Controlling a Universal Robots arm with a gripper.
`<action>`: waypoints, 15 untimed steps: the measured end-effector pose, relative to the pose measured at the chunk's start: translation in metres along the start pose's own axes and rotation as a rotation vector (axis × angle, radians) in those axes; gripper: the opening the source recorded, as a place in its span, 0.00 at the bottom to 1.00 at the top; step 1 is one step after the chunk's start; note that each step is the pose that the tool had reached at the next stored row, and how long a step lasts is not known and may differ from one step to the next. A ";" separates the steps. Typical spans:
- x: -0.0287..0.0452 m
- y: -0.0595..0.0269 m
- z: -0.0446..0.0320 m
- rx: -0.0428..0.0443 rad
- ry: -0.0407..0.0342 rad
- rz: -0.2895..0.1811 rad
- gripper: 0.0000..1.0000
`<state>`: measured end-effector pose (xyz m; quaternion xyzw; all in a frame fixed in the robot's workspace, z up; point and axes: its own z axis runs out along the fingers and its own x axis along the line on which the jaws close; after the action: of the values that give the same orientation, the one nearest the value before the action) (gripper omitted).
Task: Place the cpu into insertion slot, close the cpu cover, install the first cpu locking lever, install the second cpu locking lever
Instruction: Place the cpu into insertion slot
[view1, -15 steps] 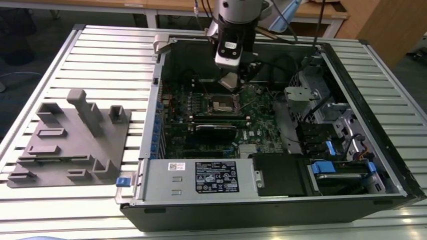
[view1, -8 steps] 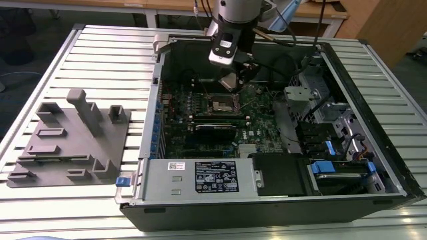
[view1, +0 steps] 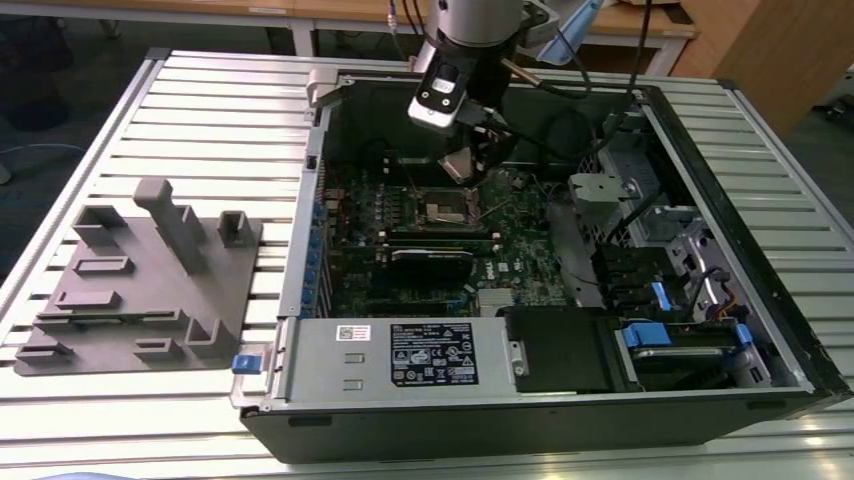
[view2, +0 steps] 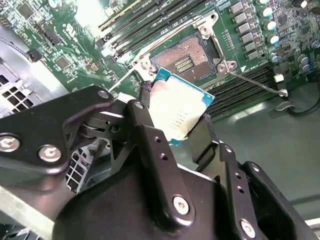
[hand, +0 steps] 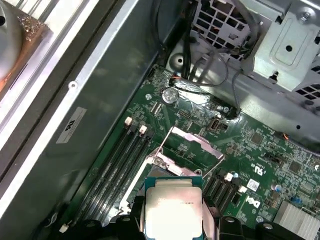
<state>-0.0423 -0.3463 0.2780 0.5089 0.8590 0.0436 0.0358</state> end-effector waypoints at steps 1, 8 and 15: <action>0.0000 0.0000 0.0000 0.0000 -0.0001 0.000 0.54; 0.0001 0.0000 0.0000 0.0000 -0.0001 0.000 0.54; 0.0001 0.0000 0.0001 0.0002 -0.0022 0.020 0.54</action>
<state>-0.0423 -0.3462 0.2779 0.5175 0.8538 0.0433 0.0363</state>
